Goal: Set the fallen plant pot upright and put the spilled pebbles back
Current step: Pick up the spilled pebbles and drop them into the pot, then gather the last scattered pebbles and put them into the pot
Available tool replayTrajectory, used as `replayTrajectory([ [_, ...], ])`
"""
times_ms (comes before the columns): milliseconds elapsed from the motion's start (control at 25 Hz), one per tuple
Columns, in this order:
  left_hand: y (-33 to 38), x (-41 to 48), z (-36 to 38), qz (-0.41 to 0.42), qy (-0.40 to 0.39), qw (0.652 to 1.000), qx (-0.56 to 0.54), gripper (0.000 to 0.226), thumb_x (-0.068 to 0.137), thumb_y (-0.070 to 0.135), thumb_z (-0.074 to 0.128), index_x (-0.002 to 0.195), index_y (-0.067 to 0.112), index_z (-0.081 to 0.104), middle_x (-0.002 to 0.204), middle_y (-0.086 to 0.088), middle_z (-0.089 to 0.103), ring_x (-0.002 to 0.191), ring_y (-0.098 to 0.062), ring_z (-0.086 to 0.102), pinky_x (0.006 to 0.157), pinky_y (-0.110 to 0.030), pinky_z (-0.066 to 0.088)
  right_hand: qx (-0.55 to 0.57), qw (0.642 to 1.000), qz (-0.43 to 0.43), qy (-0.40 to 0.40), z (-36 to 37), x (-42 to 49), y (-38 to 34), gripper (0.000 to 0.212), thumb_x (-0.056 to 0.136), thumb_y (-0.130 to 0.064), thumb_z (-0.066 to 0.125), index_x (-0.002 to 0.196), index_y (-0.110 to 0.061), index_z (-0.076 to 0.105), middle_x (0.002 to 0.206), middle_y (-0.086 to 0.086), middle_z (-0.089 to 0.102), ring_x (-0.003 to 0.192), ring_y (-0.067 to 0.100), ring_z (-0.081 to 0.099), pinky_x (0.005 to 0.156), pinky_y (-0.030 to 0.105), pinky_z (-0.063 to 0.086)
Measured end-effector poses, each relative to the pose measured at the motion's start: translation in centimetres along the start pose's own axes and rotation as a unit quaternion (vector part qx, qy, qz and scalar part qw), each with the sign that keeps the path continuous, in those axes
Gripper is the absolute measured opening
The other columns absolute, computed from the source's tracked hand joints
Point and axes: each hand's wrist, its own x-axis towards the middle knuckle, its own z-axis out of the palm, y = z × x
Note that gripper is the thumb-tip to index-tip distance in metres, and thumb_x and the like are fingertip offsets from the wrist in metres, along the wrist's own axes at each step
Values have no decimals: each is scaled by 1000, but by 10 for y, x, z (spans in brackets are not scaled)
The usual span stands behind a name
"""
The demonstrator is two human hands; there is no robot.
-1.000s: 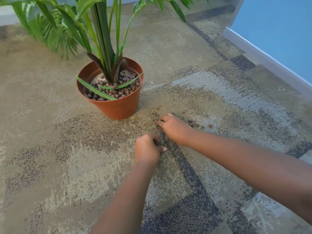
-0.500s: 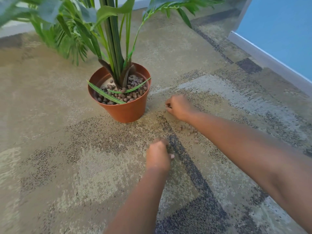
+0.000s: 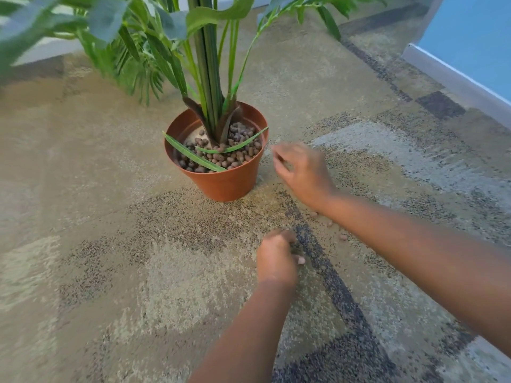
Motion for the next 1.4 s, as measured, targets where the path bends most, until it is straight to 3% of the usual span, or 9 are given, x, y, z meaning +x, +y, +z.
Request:
replayTrajectory([
  [80,-2,1,2,-18,-2,1000,-23,31,85,-7,66,111,9,66,100,4,59,64,0,63,60,-13,54,69,989,-70,109,-9,23,-34,19,90,-3,62,107,-5,69,95,2,72,81,5,61,74,12,50],
  [240,-8,1,3,-49,1,998,-38,38,78,0,76,113,12,66,98,1,69,66,-2,64,62,-23,58,94,995,-36,-23,9,39,-70,38,87,-3,66,125,-3,62,121,16,67,110,26,64,96,35,52],
  [440,-5,7,-3,-32,-3,999,33,41,69,13,86,106,14,67,96,-1,70,63,-7,59,65,-29,58,51,999,2,6,-17,-27,-20,37,95,-12,57,131,-6,56,134,11,58,127,24,50,108,39,40],
  [520,1,10,-4,-16,-19,996,83,47,66,21,88,107,18,65,99,-3,67,68,-16,67,64,-35,61,-52,989,136,-25,-31,-77,21,49,97,-27,51,142,-11,41,149,5,40,139,21,32,115,46,30],
  [640,11,24,2,39,-8,987,154,87,54,44,90,129,25,50,135,-9,45,112,-28,59,86,-42,56,-185,890,409,-82,-52,-167,69,77,95,-57,29,152,-11,6,161,6,-1,148,26,-2,119,53,11],
  [800,28,50,9,68,-35,990,123,129,49,50,89,152,27,15,159,-10,16,145,-33,20,113,-50,28,-208,815,521,-145,-68,-238,70,92,90,-72,8,150,-6,-14,159,11,-19,145,31,-19,119,51,-2],
  [1080,25,76,29,92,-130,965,207,157,44,52,87,145,27,-31,159,-6,-22,144,-31,-22,114,-47,-12,-230,796,544,-135,-80,-231,111,91,87,-75,-2,153,-12,1,161,13,-5,147,37,-7,119,54,3],
  [1240,41,75,31,139,-193,931,277,150,57,44,83,138,24,-42,155,-14,-26,142,-37,-22,114,-49,-10,-214,894,350,-182,-75,-229,97,79,93,-68,5,153,-16,9,161,0,0,149,25,-4,119,49,1],
  [1400,53,66,37,175,-214,920,278,141,66,17,84,143,28,-33,159,-7,-15,147,-33,-3,117,-53,16,-132,931,223,-255,-53,-199,67,77,95,-66,18,154,-18,5,161,-4,-4,148,17,-7,121,47,3],
])
